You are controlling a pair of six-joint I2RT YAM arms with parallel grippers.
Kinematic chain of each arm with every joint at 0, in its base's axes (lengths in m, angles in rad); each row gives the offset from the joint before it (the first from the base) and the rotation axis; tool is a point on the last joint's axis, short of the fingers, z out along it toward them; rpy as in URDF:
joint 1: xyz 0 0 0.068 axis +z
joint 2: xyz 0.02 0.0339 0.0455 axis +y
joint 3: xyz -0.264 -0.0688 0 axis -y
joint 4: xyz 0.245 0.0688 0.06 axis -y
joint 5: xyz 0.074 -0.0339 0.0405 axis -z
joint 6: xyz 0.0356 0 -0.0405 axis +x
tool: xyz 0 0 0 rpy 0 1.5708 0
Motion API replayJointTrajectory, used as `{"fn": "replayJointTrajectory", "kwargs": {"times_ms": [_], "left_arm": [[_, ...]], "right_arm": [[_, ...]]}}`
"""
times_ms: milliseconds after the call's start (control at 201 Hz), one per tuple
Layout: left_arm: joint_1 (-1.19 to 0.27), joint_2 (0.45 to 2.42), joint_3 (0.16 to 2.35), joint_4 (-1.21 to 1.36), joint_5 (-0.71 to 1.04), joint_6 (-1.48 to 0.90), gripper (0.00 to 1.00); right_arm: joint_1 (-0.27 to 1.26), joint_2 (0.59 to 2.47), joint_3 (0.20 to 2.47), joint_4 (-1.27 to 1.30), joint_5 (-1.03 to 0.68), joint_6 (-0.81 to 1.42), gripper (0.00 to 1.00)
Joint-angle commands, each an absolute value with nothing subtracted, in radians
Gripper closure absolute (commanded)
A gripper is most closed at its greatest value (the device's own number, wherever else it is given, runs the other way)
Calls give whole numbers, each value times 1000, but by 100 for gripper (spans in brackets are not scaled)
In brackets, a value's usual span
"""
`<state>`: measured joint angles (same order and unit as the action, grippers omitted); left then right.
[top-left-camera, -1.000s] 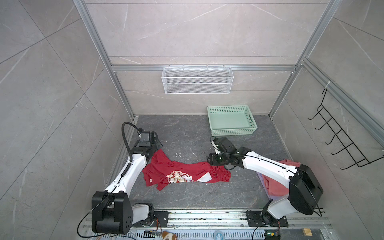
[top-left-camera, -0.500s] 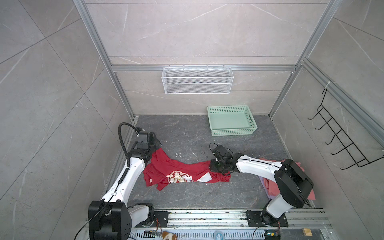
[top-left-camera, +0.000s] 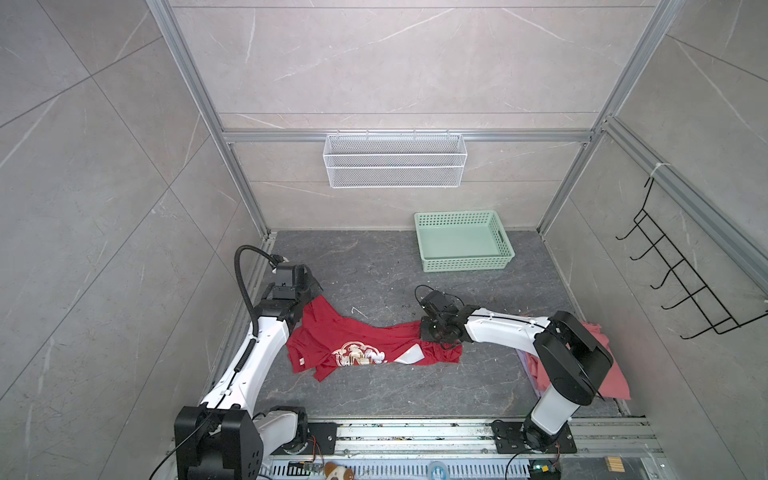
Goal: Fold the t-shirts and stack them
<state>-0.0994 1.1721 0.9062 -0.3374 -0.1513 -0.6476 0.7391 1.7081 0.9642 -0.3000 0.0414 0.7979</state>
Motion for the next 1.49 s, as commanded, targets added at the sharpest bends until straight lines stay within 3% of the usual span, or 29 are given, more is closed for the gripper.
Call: {"fn": "replayJointTrajectory", "kwargs": {"times_ms": [0,254,518,632,762,986,1155,1190,1254,1349,1488], "left_arm": [[-93,1138,920,-346,-170,-631,100],[-93,1030,949,-391,-166,-630,100],[-92,876,1008,-473,-157,-607,100],[-92,837,1010,-490,-166,-607,100],[-92,815,995,-511,-170,-613,100],[-92,803,941,-536,-169,-636,100],[-92,834,923,-517,-149,-647,100],[-92,839,923,-514,-146,-647,100],[-92,842,923,-512,-146,-645,100],[-92,840,923,-513,-152,-644,100],[-92,841,923,-512,-151,-641,100]], "right_arm": [[734,1615,1017,-382,75,716,100],[730,1489,1133,-551,-111,548,100],[723,1320,1139,-586,-87,520,98],[719,1344,1142,-628,-90,499,95],[721,1424,1095,-638,-130,523,98],[724,1475,881,-486,-188,614,95],[722,1528,844,-387,-197,641,93],[724,1534,840,-371,-201,644,90],[724,1543,835,-354,-213,649,75],[723,1536,828,-341,-211,660,66],[718,1504,828,-340,-189,682,62]]}}
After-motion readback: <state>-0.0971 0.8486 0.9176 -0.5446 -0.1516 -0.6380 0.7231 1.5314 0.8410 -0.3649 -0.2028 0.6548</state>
